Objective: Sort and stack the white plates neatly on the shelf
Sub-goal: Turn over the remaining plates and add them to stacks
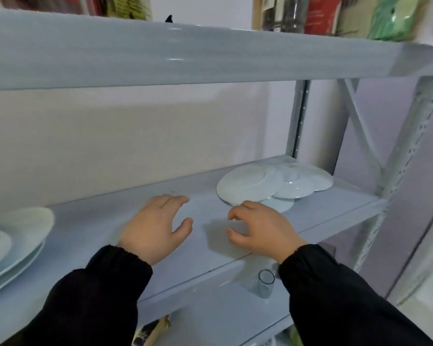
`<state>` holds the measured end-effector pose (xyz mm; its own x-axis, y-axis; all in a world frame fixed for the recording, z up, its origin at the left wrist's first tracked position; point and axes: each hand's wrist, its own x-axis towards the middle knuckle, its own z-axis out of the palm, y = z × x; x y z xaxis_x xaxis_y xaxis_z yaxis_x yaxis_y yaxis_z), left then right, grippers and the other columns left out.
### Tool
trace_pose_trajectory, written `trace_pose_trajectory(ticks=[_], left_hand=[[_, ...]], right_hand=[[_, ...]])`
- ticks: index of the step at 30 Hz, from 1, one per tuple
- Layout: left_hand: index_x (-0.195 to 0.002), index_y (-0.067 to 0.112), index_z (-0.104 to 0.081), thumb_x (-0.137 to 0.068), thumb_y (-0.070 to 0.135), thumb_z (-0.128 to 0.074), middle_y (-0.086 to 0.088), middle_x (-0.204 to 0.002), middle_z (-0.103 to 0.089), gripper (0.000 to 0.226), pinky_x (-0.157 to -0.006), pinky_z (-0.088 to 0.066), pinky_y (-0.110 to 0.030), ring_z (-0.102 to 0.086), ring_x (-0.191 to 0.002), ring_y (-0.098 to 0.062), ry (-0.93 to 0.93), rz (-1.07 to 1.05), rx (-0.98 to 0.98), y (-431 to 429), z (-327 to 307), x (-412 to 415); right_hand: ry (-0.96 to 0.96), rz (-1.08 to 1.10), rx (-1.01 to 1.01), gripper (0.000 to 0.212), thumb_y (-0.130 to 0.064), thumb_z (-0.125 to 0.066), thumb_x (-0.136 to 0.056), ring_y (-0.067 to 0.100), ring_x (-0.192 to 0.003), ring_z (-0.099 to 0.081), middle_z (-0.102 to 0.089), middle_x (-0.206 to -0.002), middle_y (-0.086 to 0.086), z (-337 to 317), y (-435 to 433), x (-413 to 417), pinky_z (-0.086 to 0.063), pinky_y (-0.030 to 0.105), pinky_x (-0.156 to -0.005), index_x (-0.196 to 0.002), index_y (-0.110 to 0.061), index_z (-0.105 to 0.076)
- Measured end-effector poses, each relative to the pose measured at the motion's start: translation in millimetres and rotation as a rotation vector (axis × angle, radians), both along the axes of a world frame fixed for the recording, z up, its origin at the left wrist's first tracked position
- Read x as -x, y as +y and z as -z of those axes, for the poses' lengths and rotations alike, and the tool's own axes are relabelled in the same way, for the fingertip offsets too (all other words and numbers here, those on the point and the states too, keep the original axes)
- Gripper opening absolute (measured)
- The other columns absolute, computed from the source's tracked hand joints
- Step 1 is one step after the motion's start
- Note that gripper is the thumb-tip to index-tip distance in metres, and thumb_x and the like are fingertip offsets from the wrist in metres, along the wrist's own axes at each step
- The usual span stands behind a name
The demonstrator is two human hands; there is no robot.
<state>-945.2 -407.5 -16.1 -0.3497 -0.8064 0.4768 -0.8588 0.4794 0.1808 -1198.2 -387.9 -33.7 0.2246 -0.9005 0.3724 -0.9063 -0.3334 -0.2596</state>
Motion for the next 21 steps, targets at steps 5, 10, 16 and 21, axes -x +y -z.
trace_pose_trajectory(ticks=[5, 10, 16, 21], left_hand=[[-0.129, 0.029, -0.055, -0.083, 0.058, -0.034, 0.012, -0.124, -0.058, 0.059, -0.095, -0.036, -0.022, -0.048, -0.120, -0.012, 0.041, -0.009, -0.037, -16.3, 13.8, 9.6], [-0.128, 0.026, -0.057, -0.080, 0.059, -0.034, 0.008, -0.122, -0.060, 0.063, -0.096, -0.039, -0.026, -0.052, -0.115, -0.015, 0.041, -0.039, -0.062, -24.1, 20.0, 4.8], [-0.125, 0.027, -0.058, -0.077, 0.058, -0.037, 0.009, -0.119, -0.061, 0.061, -0.092, -0.038, -0.022, -0.053, -0.113, -0.013, 0.023, -0.050, -0.045, -24.1, 23.9, 6.7], [-0.125, 0.025, -0.059, -0.078, 0.057, -0.037, 0.008, -0.119, -0.061, 0.061, -0.092, -0.038, -0.022, -0.054, -0.113, -0.014, 0.026, -0.016, -0.030, -23.9, 23.4, 7.2]], right_hand=[[-0.042, 0.022, 0.005, 0.048, -0.062, -0.042, -0.079, 0.009, -0.103, -0.054, -0.059, -0.105, -0.014, 8.1, -6.2, 7.5, -0.051, 0.033, -0.079, -0.113, -0.034, -0.063], [-0.117, 0.019, 0.071, 0.045, -0.058, -0.048, -0.081, 0.011, -0.104, -0.054, -0.059, -0.108, -0.012, 16.7, -23.1, 9.0, -0.051, 0.034, -0.080, -0.113, -0.031, -0.065], [-0.173, 0.021, 0.138, 0.051, -0.055, -0.053, -0.079, 0.011, -0.109, -0.053, -0.056, -0.116, -0.010, 25.8, -34.2, 9.2, -0.047, 0.027, -0.085, -0.121, -0.028, -0.063], [-0.120, 0.040, 0.099, 0.052, -0.058, -0.055, -0.080, 0.008, -0.112, -0.048, -0.054, -0.120, -0.012, 24.4, -33.7, 6.2, -0.042, 0.022, -0.082, -0.124, -0.031, -0.059]])
